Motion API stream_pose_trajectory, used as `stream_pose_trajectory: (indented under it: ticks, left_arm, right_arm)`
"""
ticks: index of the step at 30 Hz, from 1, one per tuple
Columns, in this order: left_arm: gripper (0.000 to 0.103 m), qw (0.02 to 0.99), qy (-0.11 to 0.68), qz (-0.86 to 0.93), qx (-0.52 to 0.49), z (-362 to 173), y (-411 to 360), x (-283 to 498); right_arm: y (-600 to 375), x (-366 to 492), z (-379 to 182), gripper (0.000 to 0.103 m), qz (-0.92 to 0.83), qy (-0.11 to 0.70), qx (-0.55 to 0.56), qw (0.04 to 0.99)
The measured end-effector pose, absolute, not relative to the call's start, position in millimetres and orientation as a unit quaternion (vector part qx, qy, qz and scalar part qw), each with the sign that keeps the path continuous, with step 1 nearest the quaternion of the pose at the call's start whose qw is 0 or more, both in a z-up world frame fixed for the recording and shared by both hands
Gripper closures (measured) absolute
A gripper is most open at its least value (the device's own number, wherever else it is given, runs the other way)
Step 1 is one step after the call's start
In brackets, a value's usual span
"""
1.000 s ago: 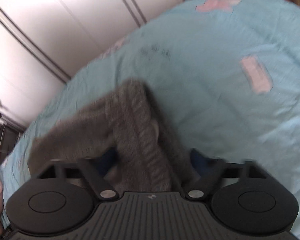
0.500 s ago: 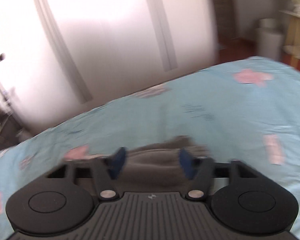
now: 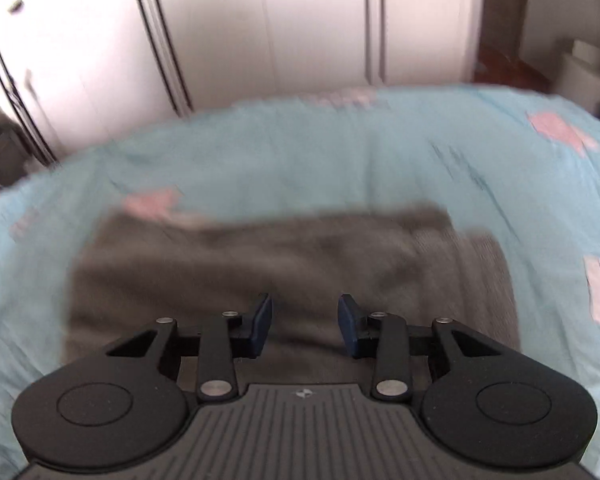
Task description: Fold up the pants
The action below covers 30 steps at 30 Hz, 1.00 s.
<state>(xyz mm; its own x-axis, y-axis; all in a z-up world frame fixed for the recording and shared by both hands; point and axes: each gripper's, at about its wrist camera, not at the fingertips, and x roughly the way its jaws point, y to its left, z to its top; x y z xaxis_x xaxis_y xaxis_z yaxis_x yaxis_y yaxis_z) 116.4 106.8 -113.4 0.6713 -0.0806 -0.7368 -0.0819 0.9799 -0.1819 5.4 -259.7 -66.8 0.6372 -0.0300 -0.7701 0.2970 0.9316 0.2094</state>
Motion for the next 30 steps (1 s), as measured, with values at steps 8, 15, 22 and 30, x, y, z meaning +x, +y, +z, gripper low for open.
stream_pose_trajectory:
  ticks: [8, 15, 22, 30]
  left_arm:
    - [0.016, 0.892, 0.434, 0.007, -0.123, -126.1, 117.5, 129.9]
    - [0.016, 0.905, 0.413, 0.002, -0.106, -130.8, 111.4, 131.6]
    - [0.015, 0.900, 0.421, -0.012, -0.115, -136.9, 110.4, 136.7]
    - [0.015, 0.903, 0.418, -0.053, -0.082, -139.0, 88.9, 131.9]
  right_arm:
    - [-209.8, 81.9, -66.5, 0.038, 0.041, 0.418, 0.155, 0.894]
    - [-184.5, 126.7, -88.5, 0.092, 0.009, 0.423, 0.144, 0.895]
    - [-212.4, 96.0, -78.4, 0.097, -0.008, 0.395, 0.186, 0.899]
    - [-205.1, 16.6, -106.4, 0.080, 0.089, 0.508, 0.056, 0.855]
